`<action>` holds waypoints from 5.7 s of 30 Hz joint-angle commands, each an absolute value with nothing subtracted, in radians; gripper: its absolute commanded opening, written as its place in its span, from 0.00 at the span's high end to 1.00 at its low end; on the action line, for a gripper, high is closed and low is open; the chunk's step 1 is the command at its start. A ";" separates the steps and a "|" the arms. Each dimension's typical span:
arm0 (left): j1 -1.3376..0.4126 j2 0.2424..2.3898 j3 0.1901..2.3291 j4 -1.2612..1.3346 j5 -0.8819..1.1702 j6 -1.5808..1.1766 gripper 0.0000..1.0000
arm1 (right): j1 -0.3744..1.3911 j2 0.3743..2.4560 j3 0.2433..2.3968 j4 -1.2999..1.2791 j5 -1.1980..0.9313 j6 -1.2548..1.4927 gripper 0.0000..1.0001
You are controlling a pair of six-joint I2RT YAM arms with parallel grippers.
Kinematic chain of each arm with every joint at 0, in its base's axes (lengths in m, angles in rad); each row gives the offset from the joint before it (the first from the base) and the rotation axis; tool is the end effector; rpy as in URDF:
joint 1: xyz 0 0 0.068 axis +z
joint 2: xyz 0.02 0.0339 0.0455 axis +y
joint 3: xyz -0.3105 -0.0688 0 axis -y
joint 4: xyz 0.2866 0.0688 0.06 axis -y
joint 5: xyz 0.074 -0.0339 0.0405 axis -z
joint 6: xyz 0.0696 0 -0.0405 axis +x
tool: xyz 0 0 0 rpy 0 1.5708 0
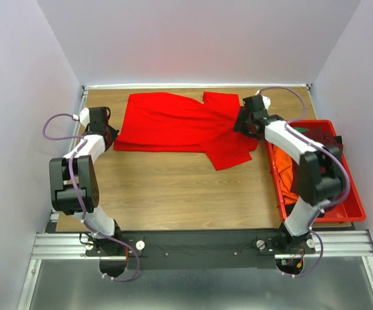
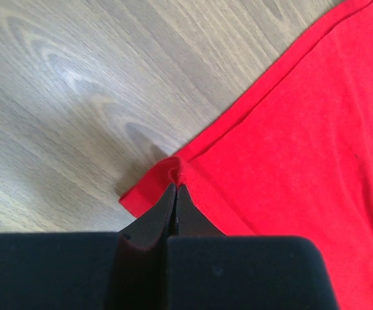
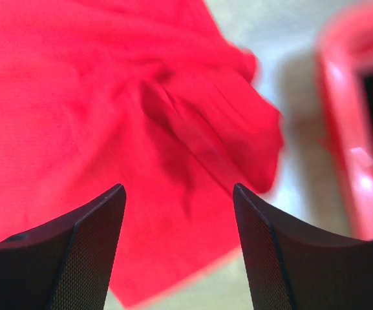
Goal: Fold and stack the t-shirts
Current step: Flatten the tshirt out, then fold the tshirt
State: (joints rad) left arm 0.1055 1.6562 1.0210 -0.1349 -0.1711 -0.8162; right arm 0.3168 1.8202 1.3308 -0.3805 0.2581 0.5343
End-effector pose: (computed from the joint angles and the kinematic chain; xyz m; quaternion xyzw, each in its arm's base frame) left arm 0.4116 0.0555 0.2018 -0.4379 0.8070 -0.0613 0.3914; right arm 0.4511 0.1292 0.2246 0.1450 0.9211 0.0305 0.3600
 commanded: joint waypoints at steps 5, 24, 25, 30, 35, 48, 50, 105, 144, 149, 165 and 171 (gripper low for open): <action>0.110 1.589 0.976 -0.114 -0.144 -0.830 1.00 | 0.318 1.569 1.003 -0.338 0.330 0.589 0.30; 0.075 1.465 0.816 -0.052 -0.133 -0.857 1.00 | 0.316 1.758 0.950 -0.238 0.279 0.612 0.48; 0.072 1.460 0.815 -0.051 -0.133 -0.857 1.00 | 0.318 1.753 0.946 -0.236 0.267 0.615 0.64; 0.069 1.421 0.802 -0.055 -0.126 -0.845 1.00 | 0.318 1.636 0.922 -0.242 0.224 0.618 1.00; 0.067 1.338 0.759 -0.072 -0.146 -0.827 1.00 | 0.318 1.392 0.888 -0.311 0.201 0.614 1.00; 0.069 1.091 0.620 -0.164 -0.210 -0.788 1.00 | 0.318 0.884 0.845 -0.564 0.061 0.675 1.00; 0.069 1.057 0.614 -0.189 -0.222 -0.785 1.00 | 0.318 0.850 0.841 -0.595 0.032 0.684 1.00; 0.196 0.877 0.738 -0.370 -0.250 -0.690 1.00 | 0.364 0.738 0.834 -0.675 -0.319 0.767 1.00; 0.196 1.494 0.880 -0.225 -0.196 -0.805 0.98 | 0.546 1.457 1.192 -0.472 0.307 0.603 1.00; 0.193 1.577 0.951 -0.232 -0.196 -0.792 0.98 | 0.474 1.509 1.215 -0.442 0.279 0.575 1.00; 0.175 1.644 1.075 -0.250 -0.202 -0.759 0.98 | 0.425 1.554 1.224 -0.410 0.261 0.566 0.99; 0.175 1.658 1.080 -0.245 -0.192 -0.755 0.98 | 0.399 1.532 1.190 -0.402 0.267 0.571 1.00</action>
State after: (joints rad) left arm 0.1791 1.6386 1.0592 -0.2333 -0.1711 -0.7700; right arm 0.4141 1.5539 1.2030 -0.4316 0.2558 0.5755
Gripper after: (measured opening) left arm 0.022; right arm 0.006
